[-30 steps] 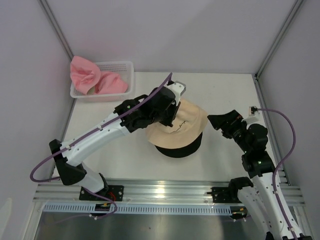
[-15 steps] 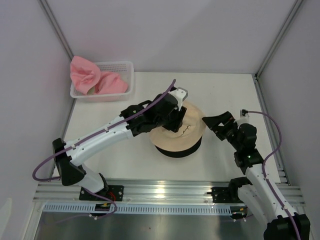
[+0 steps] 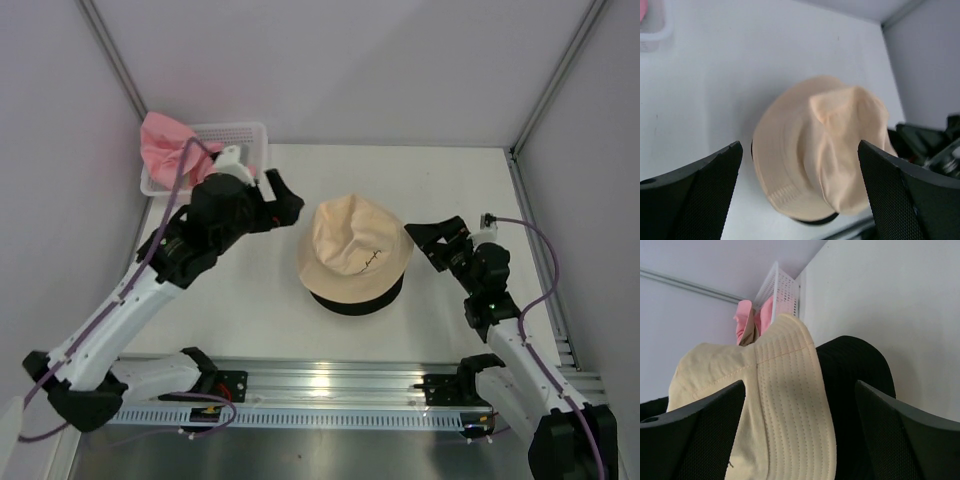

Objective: Stack the hats

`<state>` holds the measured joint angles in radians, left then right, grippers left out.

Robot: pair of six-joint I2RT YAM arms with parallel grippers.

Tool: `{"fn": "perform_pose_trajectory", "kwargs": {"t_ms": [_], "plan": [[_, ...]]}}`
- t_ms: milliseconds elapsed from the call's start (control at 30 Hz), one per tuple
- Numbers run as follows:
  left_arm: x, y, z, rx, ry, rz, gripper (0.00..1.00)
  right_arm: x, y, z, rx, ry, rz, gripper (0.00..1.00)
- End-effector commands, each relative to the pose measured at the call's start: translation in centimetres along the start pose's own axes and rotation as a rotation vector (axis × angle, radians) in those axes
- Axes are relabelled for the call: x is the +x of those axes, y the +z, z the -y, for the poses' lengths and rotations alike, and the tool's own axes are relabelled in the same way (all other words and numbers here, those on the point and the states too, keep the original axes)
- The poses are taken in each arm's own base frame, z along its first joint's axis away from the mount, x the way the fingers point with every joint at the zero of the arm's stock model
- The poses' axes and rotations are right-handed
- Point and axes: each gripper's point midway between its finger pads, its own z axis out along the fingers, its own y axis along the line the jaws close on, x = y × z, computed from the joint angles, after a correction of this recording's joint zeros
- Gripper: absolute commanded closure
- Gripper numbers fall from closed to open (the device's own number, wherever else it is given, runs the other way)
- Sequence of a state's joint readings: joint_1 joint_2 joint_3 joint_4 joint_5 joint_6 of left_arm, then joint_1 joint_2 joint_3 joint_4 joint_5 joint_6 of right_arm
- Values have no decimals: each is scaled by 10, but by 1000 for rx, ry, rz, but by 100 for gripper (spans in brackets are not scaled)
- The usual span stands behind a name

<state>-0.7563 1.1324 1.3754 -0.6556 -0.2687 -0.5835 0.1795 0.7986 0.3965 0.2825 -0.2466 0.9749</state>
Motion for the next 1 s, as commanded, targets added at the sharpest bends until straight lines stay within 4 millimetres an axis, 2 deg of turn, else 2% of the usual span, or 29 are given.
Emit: {"fn": "perform_pose_trajectory", "kwargs": {"t_ms": [0, 33, 67, 133, 200, 233, 367, 467, 500, 600, 667, 800, 833, 967], "plan": [[16, 15, -52, -79, -329, 1, 0, -12, 10, -8, -22, 97, 53, 7], [14, 9, -56, -58, -374, 19, 0, -10, 12, -3, -9, 120, 53, 8], [28, 14, -67, -64, -431, -3, 1, -9, 13, -1, 0, 157, 53, 9], [44, 17, -76, -41, -480, 14, 1, -6, 14, 2, -15, 182, 61, 12], [45, 16, -73, 15, -508, 27, 1, -6, 12, 1, -31, 220, 76, 19], [57, 21, -77, 35, -515, 13, 1, -9, 11, -2, -47, 223, 92, 21], [65, 27, -79, 70, -557, -24, 4, -6, 11, 0, -42, 229, 81, 31], [69, 34, -71, 130, -572, -43, 9, 1, 11, 4, -40, 238, 67, 48], [74, 37, -67, 161, -582, -68, 11, 4, 10, 7, -38, 243, 64, 56], [74, 42, -59, 233, -567, -62, 11, 9, 11, 8, -41, 251, 55, 66], [81, 47, -63, 224, -561, -69, 9, 13, 14, 10, -36, 249, 43, 71], [90, 56, -71, 181, -578, -85, 9, 16, 18, 12, -34, 254, 32, 97], [94, 59, -74, 166, -593, -96, 9, 16, 19, 10, -36, 252, 26, 100], [112, 69, -91, 72, -663, -134, 15, 15, 20, 12, -18, 229, 30, 100]]}}
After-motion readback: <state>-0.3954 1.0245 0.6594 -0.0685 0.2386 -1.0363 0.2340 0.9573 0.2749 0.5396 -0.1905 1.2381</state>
